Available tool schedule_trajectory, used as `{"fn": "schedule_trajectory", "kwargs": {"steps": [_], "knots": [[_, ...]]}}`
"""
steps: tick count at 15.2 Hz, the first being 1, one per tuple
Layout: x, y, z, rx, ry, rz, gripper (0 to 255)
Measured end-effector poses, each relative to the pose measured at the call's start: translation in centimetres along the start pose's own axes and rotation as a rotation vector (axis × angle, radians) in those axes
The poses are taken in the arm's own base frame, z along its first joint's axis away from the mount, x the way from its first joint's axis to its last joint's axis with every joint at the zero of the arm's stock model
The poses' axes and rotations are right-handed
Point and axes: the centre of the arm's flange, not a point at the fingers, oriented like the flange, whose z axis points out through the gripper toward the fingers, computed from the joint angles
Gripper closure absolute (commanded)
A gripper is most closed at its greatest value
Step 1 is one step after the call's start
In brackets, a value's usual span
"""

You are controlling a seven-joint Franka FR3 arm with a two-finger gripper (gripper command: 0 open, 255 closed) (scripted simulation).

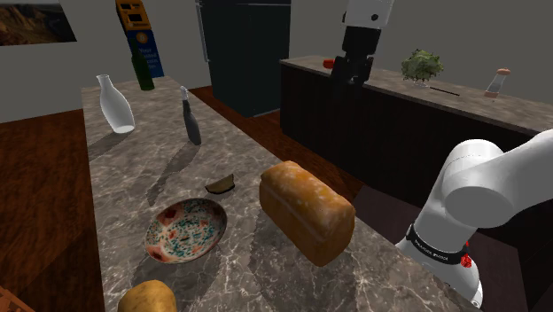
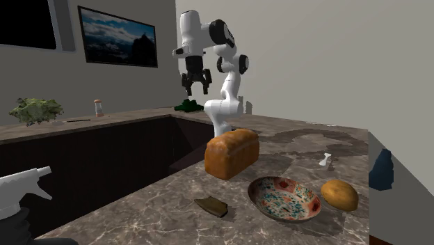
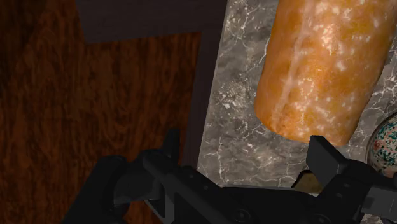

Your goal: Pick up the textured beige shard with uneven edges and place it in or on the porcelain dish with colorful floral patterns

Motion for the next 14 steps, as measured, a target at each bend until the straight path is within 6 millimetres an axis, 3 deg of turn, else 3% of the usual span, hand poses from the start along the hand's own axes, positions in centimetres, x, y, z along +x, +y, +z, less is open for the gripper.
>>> {"fn": "schedule_trajectory", "kwargs": {"steps": [2,8,14], "knots": [[0.4,-0.2,0.4,-0.003,-0.002,-0.017,0],[6.7,-2.0,4.3,-0.033,-0.030,-0.216,0],[12.7,-5.7,9.1,-0.066,-0.061,-0.435,0]]}}
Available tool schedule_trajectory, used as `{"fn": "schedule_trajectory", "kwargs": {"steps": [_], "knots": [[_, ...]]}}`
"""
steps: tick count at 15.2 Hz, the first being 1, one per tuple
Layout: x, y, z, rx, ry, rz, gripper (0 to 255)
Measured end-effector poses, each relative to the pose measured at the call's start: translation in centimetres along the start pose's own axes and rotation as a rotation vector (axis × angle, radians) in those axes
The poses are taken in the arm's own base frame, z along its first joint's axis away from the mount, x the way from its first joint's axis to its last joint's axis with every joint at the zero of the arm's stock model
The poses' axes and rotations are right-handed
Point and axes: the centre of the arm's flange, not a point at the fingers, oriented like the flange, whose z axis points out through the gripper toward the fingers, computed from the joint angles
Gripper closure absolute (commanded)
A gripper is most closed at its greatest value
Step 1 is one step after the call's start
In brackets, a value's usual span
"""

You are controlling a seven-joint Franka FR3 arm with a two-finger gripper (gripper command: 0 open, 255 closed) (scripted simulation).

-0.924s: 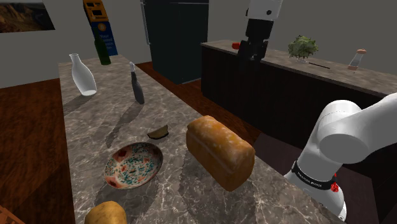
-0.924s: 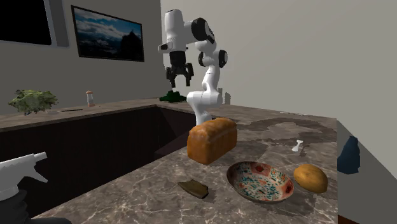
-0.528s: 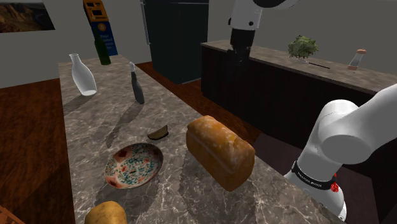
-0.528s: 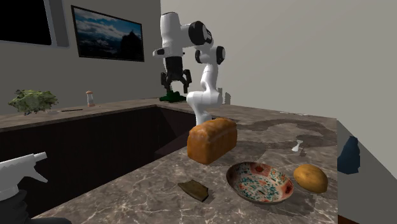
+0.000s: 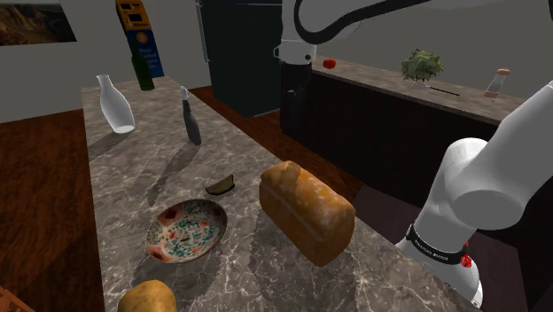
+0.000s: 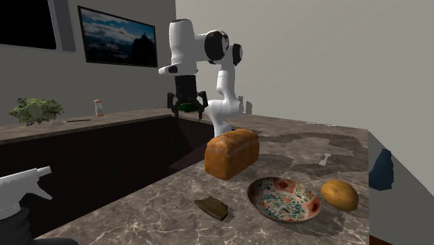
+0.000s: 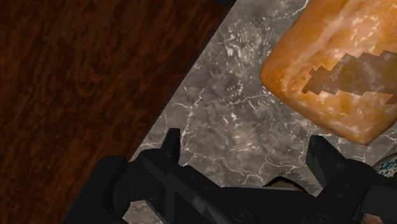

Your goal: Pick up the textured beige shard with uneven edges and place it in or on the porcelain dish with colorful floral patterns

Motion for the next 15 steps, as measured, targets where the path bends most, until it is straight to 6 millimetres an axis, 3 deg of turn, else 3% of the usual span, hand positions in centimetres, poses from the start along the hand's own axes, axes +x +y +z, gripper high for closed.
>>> {"fn": "schedule_trajectory", "kwargs": {"steps": [8,15], "knots": [[9.0,-3.2,6.0,-0.044,-0.040,-0.293,0],[15.4,-8.0,11.5,-0.082,-0.075,-0.549,0]]}}
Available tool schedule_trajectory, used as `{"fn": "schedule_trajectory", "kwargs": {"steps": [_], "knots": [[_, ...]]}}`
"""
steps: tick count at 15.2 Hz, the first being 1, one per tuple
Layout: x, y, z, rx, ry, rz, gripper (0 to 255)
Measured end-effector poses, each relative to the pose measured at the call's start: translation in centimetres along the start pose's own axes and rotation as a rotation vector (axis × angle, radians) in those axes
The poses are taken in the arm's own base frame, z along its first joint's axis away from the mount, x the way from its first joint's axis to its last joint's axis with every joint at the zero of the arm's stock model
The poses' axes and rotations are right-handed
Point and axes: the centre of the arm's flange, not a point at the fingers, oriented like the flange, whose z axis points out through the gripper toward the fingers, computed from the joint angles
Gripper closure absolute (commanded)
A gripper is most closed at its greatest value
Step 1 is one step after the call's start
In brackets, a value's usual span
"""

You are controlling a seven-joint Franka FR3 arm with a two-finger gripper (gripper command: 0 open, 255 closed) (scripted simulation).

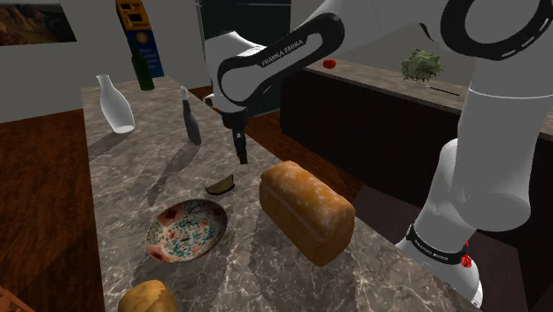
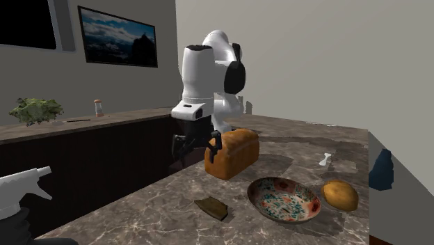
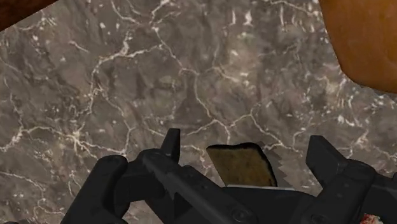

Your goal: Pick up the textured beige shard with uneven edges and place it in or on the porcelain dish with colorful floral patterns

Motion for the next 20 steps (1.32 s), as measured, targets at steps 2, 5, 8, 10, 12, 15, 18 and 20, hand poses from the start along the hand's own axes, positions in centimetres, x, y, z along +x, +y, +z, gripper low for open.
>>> {"fn": "schedule_trajectory", "kwargs": {"steps": [2,5,8,10,12,15,18,20], "knots": [[2.3,-0.4,1.2,-0.011,-0.010,-0.073,0],[5.7,-1.9,3.6,-0.028,-0.025,-0.183,0],[8.2,-3.0,5.6,-0.040,-0.037,-0.271,0],[8.8,-3.2,6.7,-0.043,-0.039,-0.285,0],[8.8,-3.2,7.7,-0.043,-0.040,-0.289,0],[8.7,-3.1,9.1,-0.043,-0.040,-0.289,0],[8.8,-3.0,9.6,-0.043,-0.040,-0.290,0],[8.8,-3.0,9.6,-0.043,-0.040,-0.290,0]]}}
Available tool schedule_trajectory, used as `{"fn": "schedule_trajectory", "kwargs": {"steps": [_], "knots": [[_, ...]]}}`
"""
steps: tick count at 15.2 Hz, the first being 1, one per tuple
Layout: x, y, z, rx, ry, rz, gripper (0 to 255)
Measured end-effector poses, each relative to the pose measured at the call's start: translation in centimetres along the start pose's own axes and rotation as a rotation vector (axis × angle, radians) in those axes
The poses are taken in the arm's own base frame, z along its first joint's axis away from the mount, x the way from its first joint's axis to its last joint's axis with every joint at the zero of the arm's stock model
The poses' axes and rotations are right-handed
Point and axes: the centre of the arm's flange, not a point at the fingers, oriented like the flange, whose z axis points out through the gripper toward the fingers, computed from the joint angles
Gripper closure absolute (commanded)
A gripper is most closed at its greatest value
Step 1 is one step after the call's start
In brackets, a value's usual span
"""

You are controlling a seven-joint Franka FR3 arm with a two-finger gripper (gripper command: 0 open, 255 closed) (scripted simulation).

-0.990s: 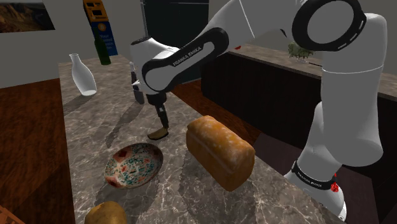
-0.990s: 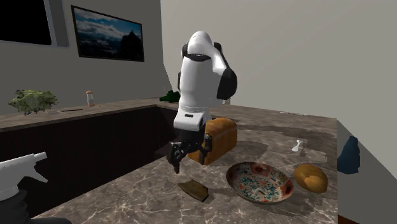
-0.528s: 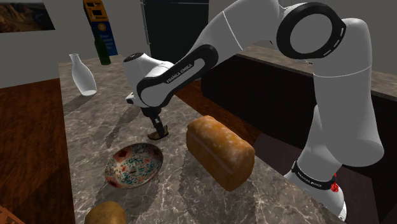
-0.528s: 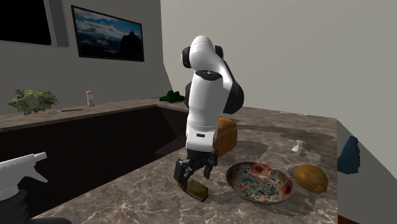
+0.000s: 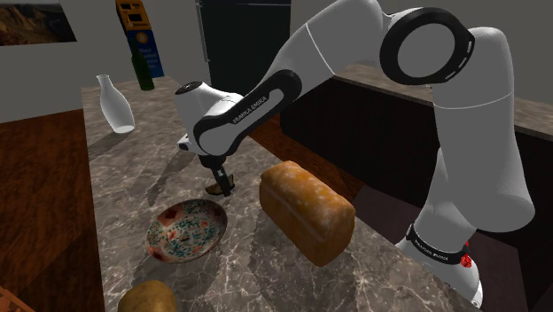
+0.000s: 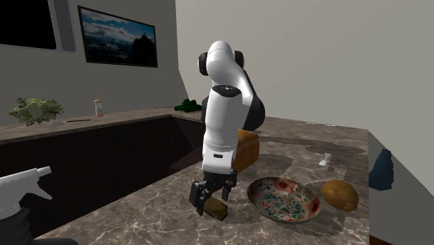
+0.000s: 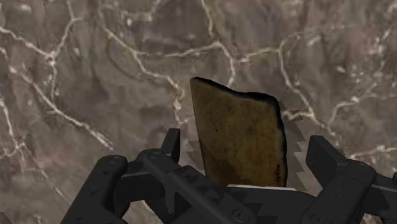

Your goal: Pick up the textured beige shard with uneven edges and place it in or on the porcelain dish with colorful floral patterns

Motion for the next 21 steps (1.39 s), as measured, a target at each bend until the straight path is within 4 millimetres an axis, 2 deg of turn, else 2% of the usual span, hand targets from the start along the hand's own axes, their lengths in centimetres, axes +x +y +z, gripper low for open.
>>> {"fn": "schedule_trajectory", "kwargs": {"steps": [2,3,14,21], "knots": [[0.0,0.0,0.0,0.000,0.000,0.000,0],[0.0,0.0,0.0,0.000,0.000,0.000,255],[0.0,0.0,-0.2,0.000,0.000,0.000,255],[-0.4,0.1,-3.6,0.000,0.000,0.000,255]]}}
